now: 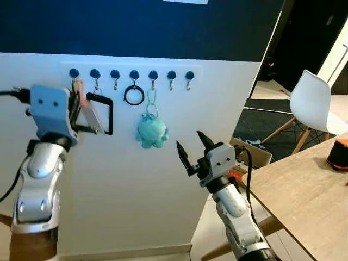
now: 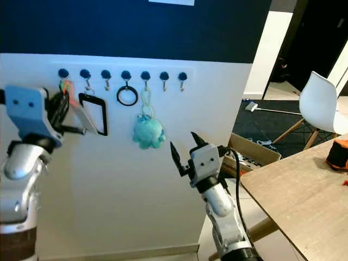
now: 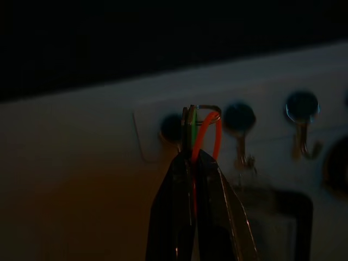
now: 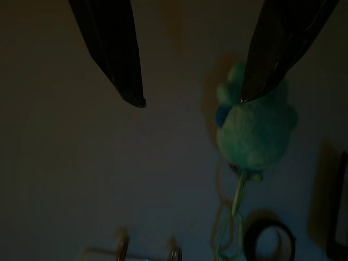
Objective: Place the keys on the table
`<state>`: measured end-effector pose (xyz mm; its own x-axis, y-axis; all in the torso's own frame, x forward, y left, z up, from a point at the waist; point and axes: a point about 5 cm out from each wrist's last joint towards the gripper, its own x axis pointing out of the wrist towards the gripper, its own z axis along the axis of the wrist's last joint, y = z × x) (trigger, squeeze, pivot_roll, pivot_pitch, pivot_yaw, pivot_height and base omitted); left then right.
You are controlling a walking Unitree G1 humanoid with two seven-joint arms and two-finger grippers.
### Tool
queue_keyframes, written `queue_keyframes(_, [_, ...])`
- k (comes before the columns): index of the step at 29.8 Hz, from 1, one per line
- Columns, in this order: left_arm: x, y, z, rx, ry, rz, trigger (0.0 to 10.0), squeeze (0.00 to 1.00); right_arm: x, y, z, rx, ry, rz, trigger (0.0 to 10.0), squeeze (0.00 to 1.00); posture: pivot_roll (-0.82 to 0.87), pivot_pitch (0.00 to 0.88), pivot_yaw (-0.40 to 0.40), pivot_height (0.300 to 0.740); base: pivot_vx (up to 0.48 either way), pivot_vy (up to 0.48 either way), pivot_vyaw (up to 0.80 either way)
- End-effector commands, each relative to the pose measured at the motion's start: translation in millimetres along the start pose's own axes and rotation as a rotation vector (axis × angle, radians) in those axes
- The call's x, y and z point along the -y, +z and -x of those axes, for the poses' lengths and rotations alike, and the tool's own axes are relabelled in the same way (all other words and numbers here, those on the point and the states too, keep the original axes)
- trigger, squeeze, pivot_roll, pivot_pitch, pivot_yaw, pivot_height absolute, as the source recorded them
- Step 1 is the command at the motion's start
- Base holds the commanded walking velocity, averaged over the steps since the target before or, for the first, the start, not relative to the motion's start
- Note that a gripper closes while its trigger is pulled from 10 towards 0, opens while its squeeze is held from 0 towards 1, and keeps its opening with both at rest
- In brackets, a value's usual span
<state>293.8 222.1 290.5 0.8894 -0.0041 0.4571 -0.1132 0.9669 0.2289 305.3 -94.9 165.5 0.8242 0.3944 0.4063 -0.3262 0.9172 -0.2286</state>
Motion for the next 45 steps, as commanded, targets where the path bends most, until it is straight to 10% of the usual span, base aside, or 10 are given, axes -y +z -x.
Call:
queue_keyframes(1, [1.3, 2, -0.6, 0.007, -0.012, 0.012, 10.0, 0.00, 0.3, 0, 2.2, -0.006, -0.003, 0.000, 10.0, 0.00, 0.14, 0.055, -0.030, 0.740, 0.000, 0.000, 0.00])
queue_keyframes(14, [23.8, 20, -1.4, 0.087, -0.126, 0.076, 10.0, 0.00, -1.1, 2, -1.6, 0.005, 0.011, -0.002, 10.0, 0.00, 0.15, 0.053, -0.039, 0.740, 0.000, 0.000, 0.00])
queue_keyframes(25, [75.4, 13, 43.9, 0.003, -0.651, 0.141, 10.0, 0.00, -9.3, 42, -11.5, 0.111, 0.210, -0.104, 10.0, 0.00, 0.16, 0.047, -0.046, 0.740, 0.000, 0.000, 0.00])
queue_keyframes(45, [87.4, 0, 54.1, -0.064, -0.740, 0.145, 10.0, 0.00, -11.1, 73, -15.3, 0.156, 0.305, -0.209, 10.0, 0.00, 0.15, 0.063, -0.039, 0.740, 0.000, 0.000, 0.00])
